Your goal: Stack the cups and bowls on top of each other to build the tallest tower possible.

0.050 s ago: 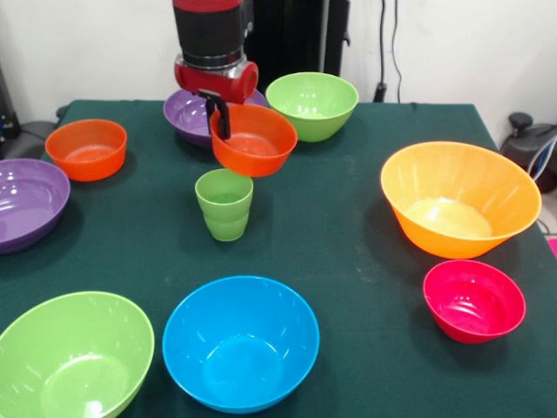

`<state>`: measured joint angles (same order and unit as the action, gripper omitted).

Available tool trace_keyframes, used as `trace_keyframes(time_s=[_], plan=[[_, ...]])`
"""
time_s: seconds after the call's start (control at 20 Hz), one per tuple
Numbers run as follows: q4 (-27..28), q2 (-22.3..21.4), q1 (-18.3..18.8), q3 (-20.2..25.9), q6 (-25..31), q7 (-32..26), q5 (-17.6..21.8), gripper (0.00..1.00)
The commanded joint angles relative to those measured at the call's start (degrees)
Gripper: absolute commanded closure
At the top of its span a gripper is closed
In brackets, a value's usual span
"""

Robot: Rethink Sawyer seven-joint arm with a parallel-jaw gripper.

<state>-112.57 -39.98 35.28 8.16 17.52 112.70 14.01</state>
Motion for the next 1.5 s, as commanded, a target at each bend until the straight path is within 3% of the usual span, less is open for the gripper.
trace_keyframes(time_s=[0.05,0.45,0.8,1.3,1.5], plan=[[-0.7,-4.7,0.0,6.1,7.5,-1.1,-0.7,1.00],[0.1,-12.3,1.0,7.3,15.6,-3.7,-2.9,1.00],[0.8,-8.1,3.5,9.2,11.4,-3.1,-1.7,1.00],[3.1,-6.7,5.1,11.1,13.9,-5.2,-0.5,1.00],[3.0,-5.4,5.4,11.2,12.0,-4.4,0.5,1.00]])
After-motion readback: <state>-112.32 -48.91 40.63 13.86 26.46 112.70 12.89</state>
